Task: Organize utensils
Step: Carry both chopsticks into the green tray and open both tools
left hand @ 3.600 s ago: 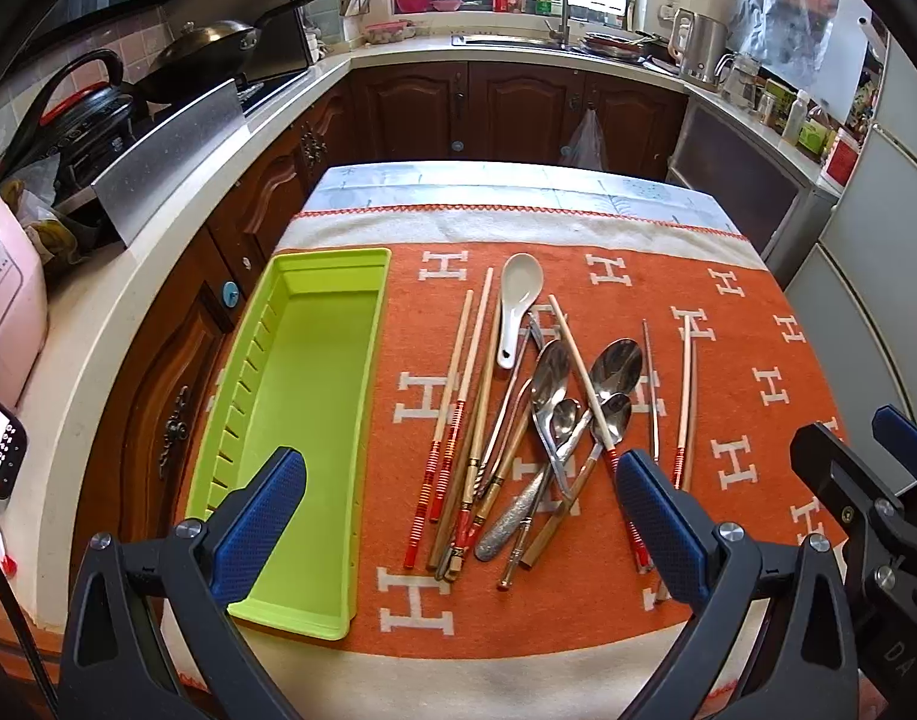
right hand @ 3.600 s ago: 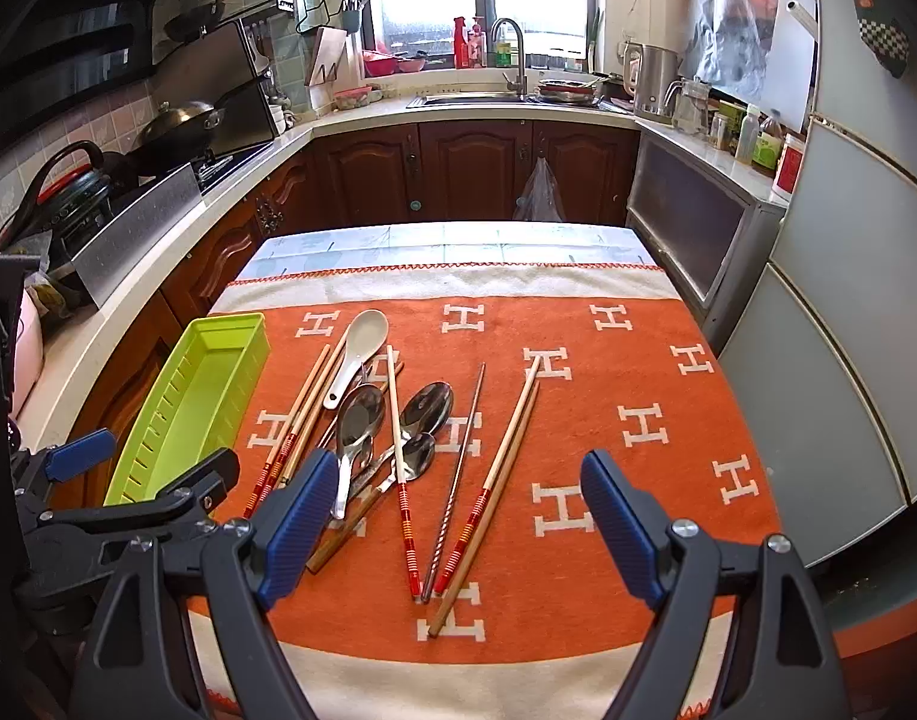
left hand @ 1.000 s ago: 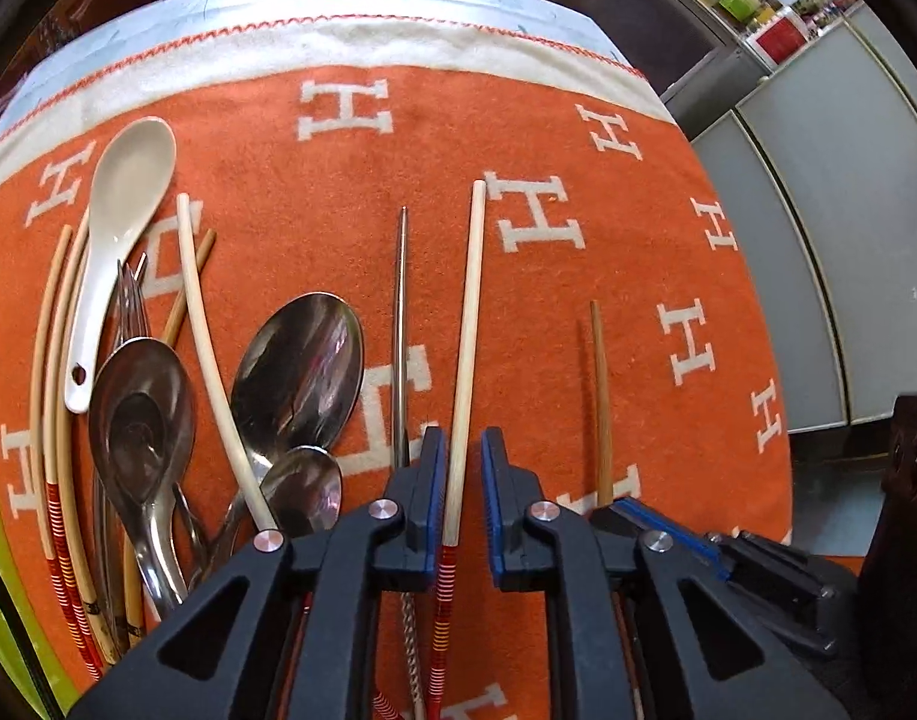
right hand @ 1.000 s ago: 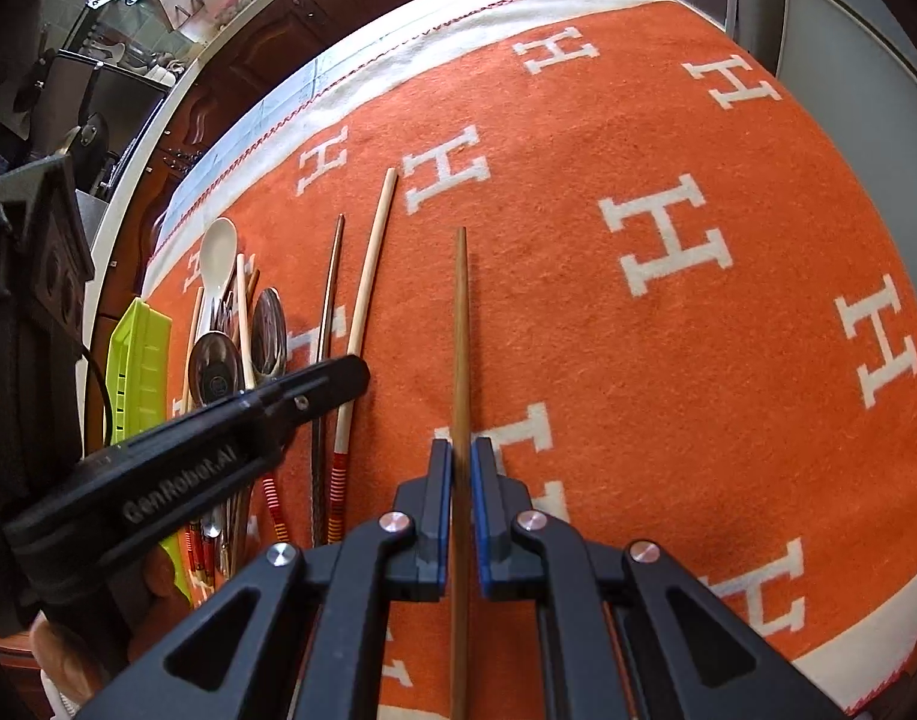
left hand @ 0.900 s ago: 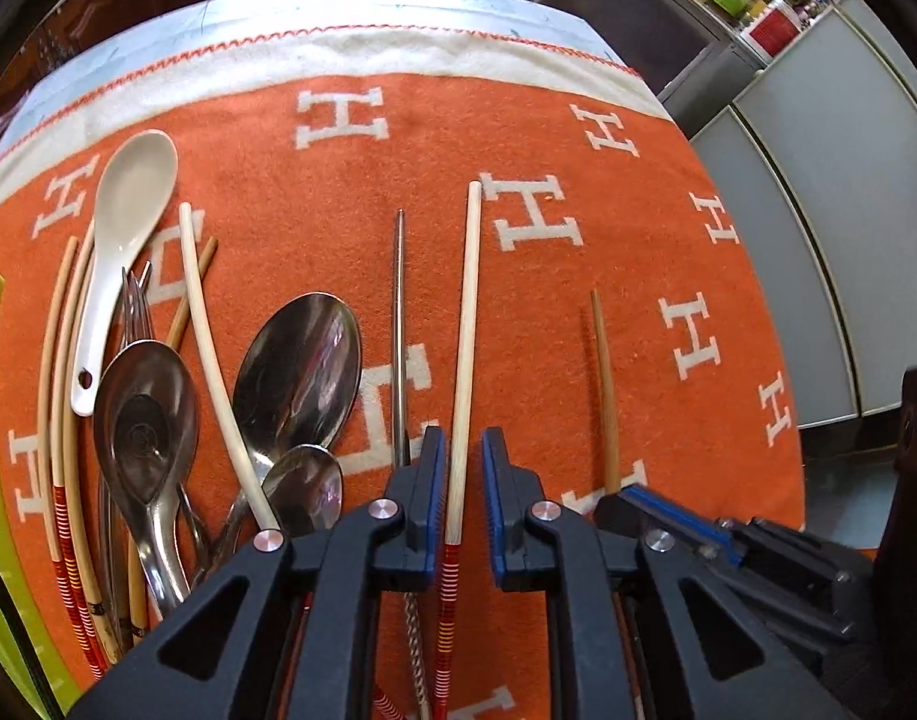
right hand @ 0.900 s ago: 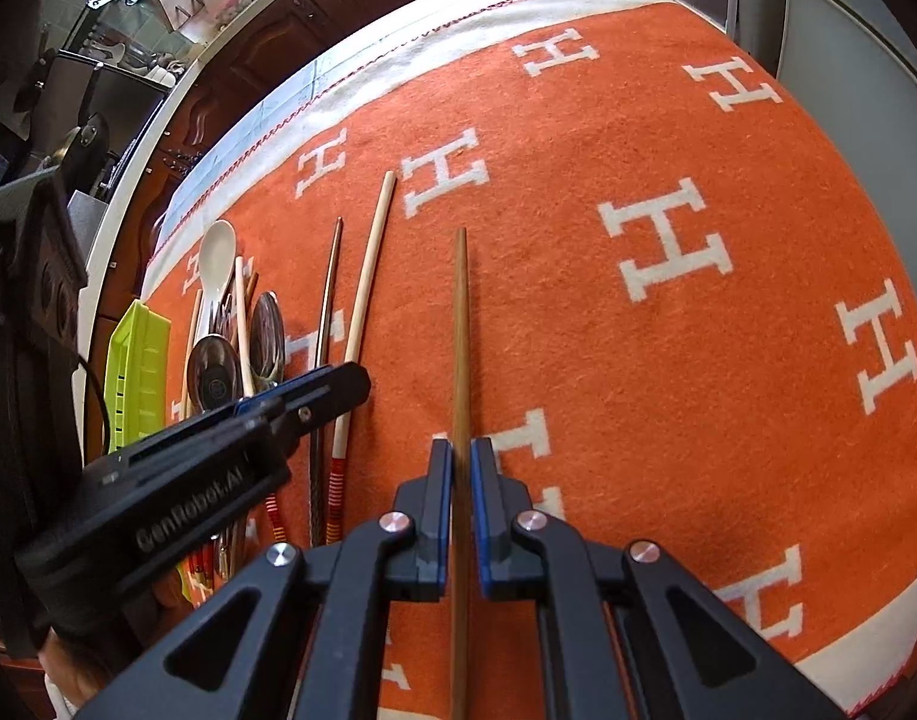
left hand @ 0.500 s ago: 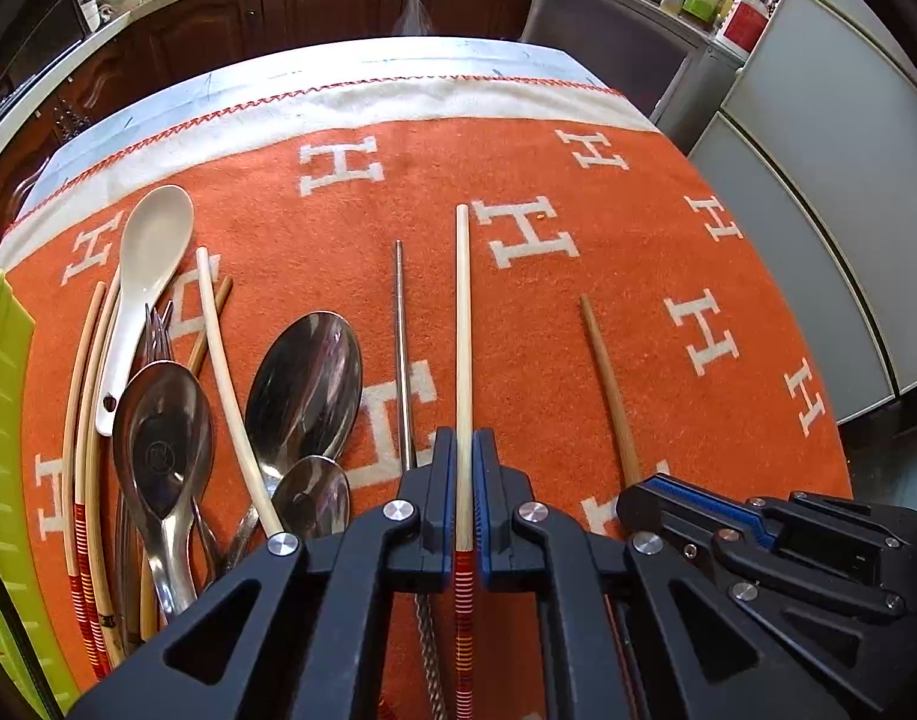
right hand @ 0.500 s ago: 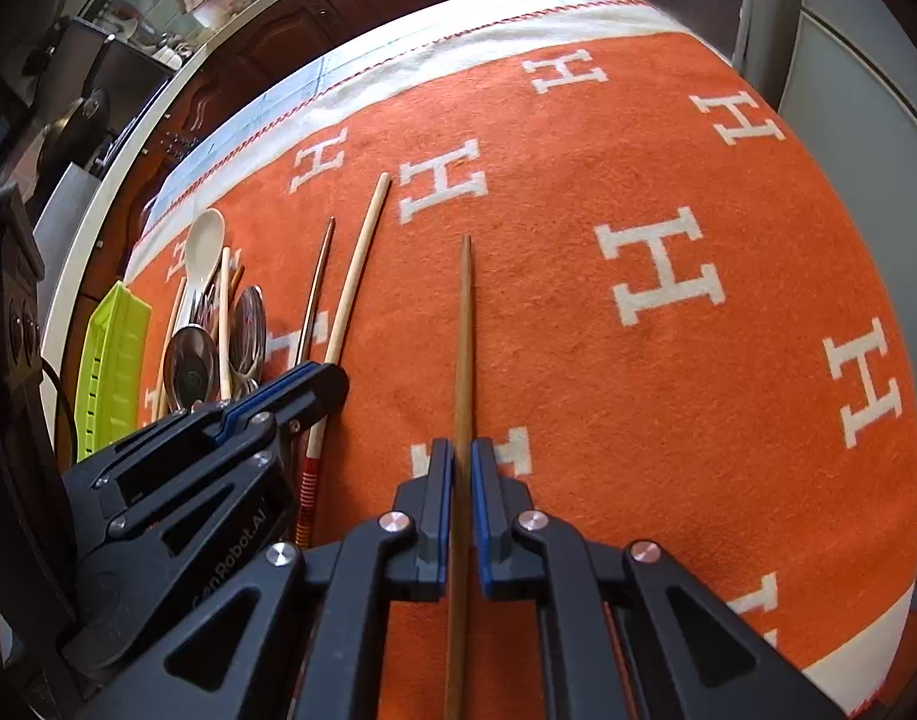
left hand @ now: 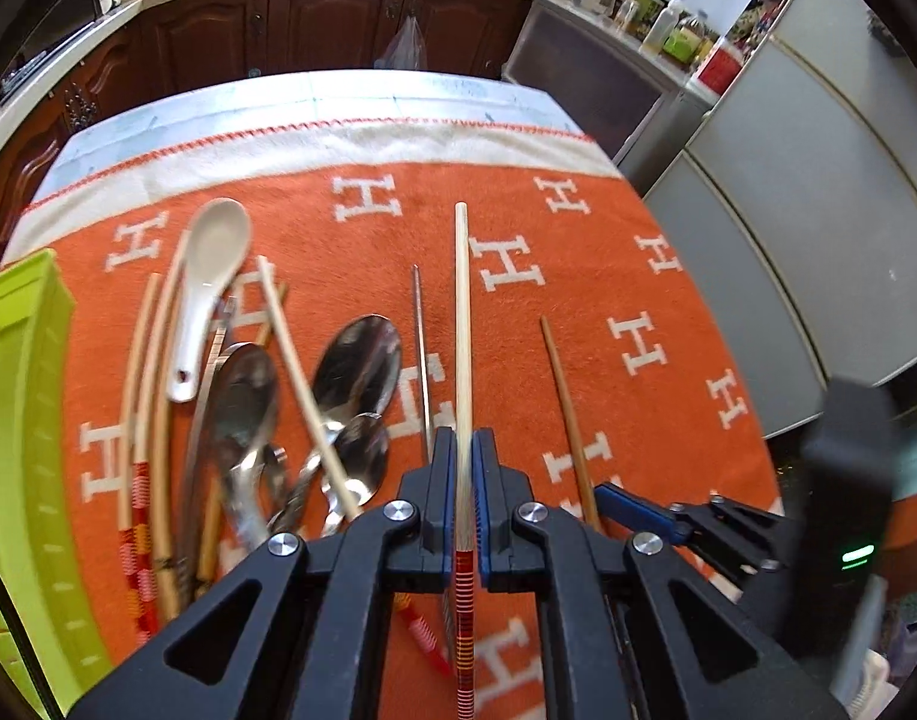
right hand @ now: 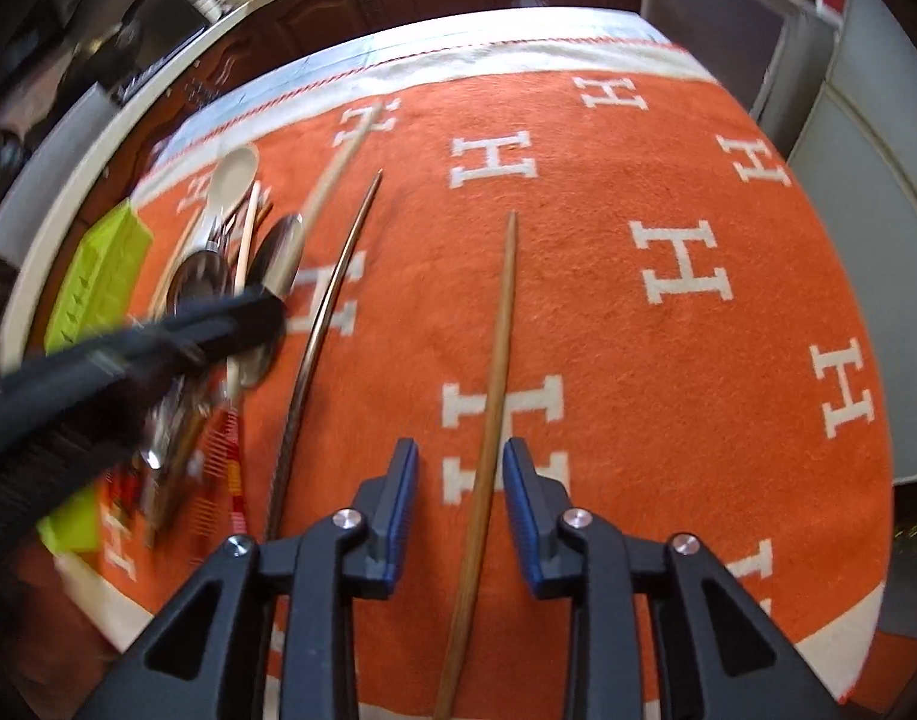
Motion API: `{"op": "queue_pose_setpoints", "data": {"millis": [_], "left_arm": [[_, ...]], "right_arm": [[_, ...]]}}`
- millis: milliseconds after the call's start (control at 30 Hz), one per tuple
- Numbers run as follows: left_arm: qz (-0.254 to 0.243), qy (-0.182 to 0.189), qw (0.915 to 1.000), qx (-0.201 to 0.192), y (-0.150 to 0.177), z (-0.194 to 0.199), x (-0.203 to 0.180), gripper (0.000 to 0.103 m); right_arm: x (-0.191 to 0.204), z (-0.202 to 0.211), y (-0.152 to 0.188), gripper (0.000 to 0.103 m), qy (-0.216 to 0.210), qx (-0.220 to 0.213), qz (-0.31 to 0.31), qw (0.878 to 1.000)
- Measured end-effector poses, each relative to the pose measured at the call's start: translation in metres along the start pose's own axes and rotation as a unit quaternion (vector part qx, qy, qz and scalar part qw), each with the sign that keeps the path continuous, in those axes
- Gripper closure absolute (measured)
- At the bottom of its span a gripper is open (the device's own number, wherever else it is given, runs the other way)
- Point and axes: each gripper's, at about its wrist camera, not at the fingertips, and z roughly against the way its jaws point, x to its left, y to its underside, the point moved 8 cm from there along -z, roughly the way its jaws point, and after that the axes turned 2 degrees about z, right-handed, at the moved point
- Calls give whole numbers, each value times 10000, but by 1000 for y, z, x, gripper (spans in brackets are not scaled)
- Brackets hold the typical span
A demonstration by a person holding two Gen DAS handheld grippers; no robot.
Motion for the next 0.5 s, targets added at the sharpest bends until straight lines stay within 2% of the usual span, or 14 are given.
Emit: {"op": "queue_pose_setpoints", "data": {"millis": [133,200,233,367,500], "left_arm": [[-26,-27,9997,-243,-2,42,13,100],[-48,-170,9989,-438,-3,65,25,100],[-41,-242,9982,-539,-3,77,32,100],[111,-749,9927,-942,-5,120,77,100],[388,-1283,9840,-1175,0,152,128,100]], "right_arm": [[4,1,5,74,286,-93,245,9992],[2,1,5,86,436,-125,212,9987],[1,2,4,95,457,-125,174,9987],[-4,3,4,97,262,-23,-48,9996],[4,17,-2,97,-176,-53,-343,9992]]}}
